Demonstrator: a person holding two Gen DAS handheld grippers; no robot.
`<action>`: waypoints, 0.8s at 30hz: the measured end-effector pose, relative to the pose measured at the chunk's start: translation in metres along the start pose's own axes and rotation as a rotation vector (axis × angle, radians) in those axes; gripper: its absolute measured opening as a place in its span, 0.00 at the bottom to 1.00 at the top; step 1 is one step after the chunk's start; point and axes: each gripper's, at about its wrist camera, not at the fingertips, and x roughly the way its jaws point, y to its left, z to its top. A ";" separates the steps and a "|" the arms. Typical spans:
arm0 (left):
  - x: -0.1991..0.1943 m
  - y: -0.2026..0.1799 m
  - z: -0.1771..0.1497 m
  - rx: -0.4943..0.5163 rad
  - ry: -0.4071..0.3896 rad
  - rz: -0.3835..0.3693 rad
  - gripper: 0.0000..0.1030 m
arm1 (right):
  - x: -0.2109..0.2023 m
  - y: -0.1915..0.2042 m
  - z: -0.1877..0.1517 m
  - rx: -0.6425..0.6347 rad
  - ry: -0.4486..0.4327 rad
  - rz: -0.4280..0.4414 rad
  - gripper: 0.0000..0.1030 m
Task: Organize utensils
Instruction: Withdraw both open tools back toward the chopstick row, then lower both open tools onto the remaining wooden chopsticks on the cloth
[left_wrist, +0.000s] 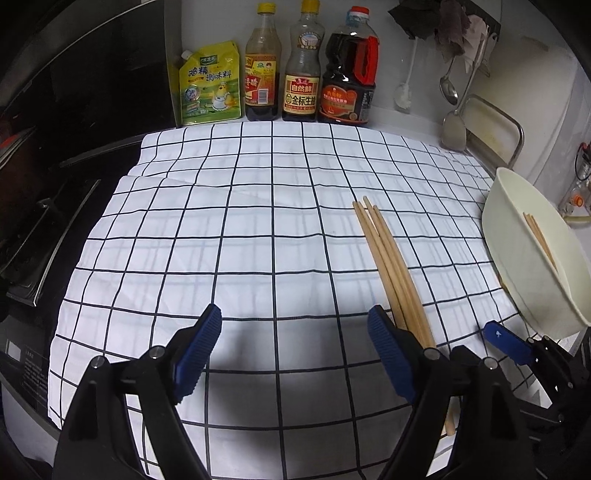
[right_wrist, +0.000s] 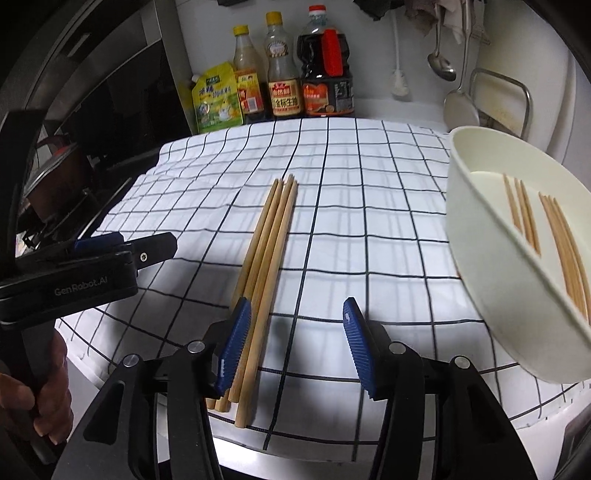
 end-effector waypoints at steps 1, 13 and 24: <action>0.001 0.000 -0.001 0.004 0.001 0.002 0.77 | 0.002 0.001 -0.001 -0.004 0.004 -0.003 0.48; 0.007 0.003 -0.002 0.002 0.010 0.011 0.78 | 0.017 0.006 0.001 -0.031 0.046 -0.054 0.49; 0.008 -0.007 -0.002 0.022 0.010 0.003 0.78 | 0.022 -0.003 0.003 -0.033 0.054 -0.120 0.49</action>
